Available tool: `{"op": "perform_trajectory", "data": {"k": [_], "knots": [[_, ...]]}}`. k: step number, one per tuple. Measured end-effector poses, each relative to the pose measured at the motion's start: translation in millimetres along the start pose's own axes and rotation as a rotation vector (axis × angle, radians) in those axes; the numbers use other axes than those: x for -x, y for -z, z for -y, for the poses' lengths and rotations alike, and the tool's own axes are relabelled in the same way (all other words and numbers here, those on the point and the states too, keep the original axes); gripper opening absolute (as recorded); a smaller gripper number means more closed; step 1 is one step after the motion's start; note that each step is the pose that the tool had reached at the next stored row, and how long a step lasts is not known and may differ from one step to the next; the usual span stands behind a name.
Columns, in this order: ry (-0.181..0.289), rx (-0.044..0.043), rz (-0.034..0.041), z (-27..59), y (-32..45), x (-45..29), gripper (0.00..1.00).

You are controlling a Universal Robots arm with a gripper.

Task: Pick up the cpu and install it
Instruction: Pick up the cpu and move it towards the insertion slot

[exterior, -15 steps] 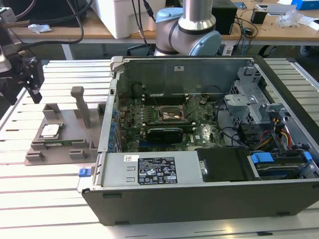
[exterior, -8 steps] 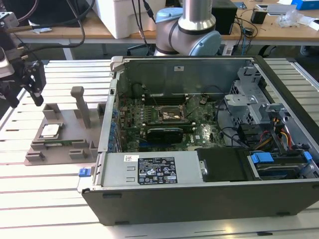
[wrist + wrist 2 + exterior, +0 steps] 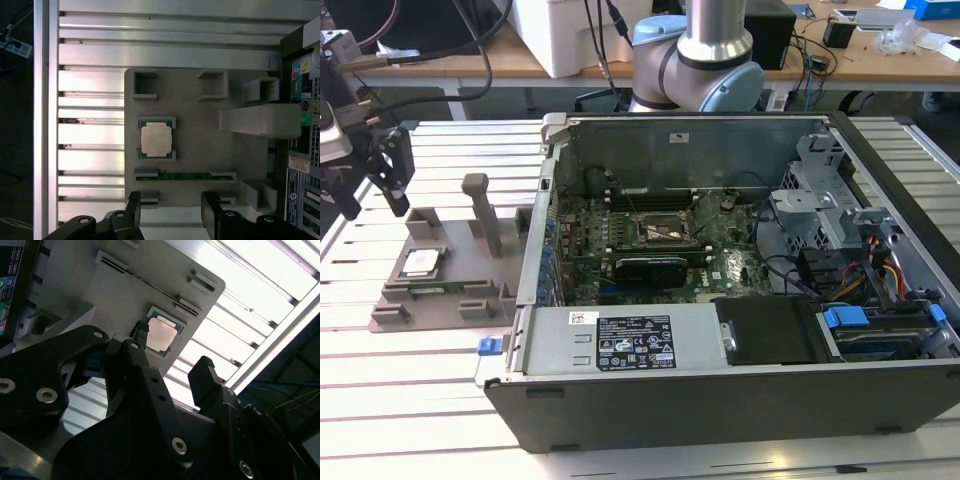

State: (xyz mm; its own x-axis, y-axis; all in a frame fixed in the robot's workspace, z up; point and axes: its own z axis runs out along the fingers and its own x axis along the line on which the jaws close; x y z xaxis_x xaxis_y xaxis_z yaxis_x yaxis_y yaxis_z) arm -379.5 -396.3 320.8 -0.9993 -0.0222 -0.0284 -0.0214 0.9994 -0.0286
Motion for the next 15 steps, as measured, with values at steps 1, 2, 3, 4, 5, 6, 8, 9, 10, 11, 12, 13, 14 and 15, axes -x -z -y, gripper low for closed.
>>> {"op": "perform_trajectory", "data": {"k": [1, 2, 3, 4, 5, 6, 8, 9, 10, 11, 12, 13, 14, 15], "knots": [[0.000, 0.0000, 0.0000, 0.0, -1.2, 0.0, 0.60], [0.000, 0.0000, 0.0000, -0.1, -2.3, 0.0, 0.60], [0.000, 0.0000, 0.0000, -0.1, -3.5, -0.1, 0.60], [0.000, 0.0000, 0.0000, -0.1, -4.4, -0.1, 0.60], [0.000, 0.0000, -0.0001, -0.1, -5.0, -0.1, 0.60], [0.000, 0.0000, 0.0000, -0.2, -5.7, -0.1, 0.60], [0.000, 0.0000, -0.0001, -0.2, -6.9, -0.1, 0.60], [0.000, 0.0000, -0.0001, -0.2, -7.7, -0.2, 0.60], [0.000, 0.0000, 0.0000, -0.2, -8.4, -0.2, 0.60], [0.000, 0.0000, -0.0001, -0.2, -9.0, -0.2, 0.60], [0.000, 0.0000, -0.0001, -0.3, -9.5, -0.2, 0.60], [0.000, 0.0000, -0.0001, -0.3, -10.7, -0.2, 0.60], [0.000, 0.0000, 0.0000, -0.3, -11.3, -0.2, 0.60], [0.000, 0.0000, -0.0001, -0.3, -11.9, -0.2, 0.60]]}}
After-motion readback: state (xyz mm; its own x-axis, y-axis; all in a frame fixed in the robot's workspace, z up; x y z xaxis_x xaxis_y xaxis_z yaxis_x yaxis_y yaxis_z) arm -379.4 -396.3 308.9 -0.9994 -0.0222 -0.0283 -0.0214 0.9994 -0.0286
